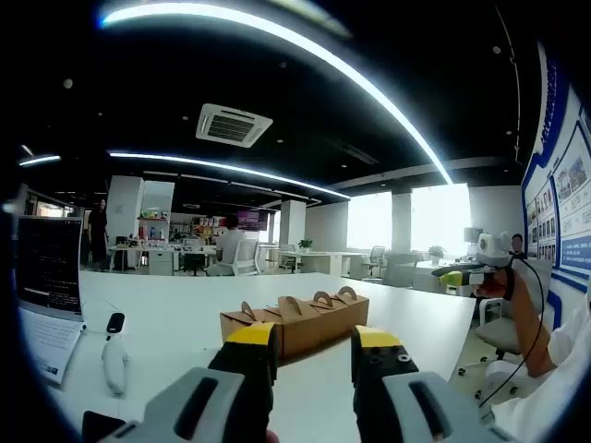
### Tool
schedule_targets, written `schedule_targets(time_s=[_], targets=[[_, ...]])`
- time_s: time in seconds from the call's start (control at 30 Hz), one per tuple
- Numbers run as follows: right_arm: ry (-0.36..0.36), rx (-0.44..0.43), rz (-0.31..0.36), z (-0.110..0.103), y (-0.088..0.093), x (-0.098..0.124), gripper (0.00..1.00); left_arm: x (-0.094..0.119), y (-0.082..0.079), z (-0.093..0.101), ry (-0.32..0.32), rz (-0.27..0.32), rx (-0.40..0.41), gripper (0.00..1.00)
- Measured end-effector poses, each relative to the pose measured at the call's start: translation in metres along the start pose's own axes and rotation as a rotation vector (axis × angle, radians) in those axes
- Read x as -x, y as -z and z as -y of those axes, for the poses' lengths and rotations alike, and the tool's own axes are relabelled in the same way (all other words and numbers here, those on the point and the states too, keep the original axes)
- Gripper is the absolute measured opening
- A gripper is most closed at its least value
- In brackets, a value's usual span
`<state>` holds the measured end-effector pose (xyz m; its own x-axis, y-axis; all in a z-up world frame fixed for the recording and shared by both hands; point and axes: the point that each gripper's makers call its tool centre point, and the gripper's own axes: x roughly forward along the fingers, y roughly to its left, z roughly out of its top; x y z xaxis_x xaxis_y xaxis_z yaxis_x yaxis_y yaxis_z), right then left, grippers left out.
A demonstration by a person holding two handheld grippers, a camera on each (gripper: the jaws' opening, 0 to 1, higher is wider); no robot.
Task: Pick up one paper box from the group, open the paper box, and remove the item inside
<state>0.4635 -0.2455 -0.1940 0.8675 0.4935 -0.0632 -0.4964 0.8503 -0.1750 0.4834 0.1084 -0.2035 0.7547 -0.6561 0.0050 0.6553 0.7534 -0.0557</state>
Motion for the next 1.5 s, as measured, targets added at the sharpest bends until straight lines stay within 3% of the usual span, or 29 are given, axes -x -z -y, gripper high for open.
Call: schedule_targets(time_s=[0.47, 1.5], targets=[[-0.001, 0.003, 0.001, -0.001, -0.001, 0.001, 0.28, 0.003, -0.001, 0.009, 0.011, 0.007, -0.003, 0.33], [0.014, 0.000, -0.002, 0.005, 0.000, 0.003, 0.28, 0.002, -0.001, 0.008, 0.022, 0.006, -0.005, 0.34]])
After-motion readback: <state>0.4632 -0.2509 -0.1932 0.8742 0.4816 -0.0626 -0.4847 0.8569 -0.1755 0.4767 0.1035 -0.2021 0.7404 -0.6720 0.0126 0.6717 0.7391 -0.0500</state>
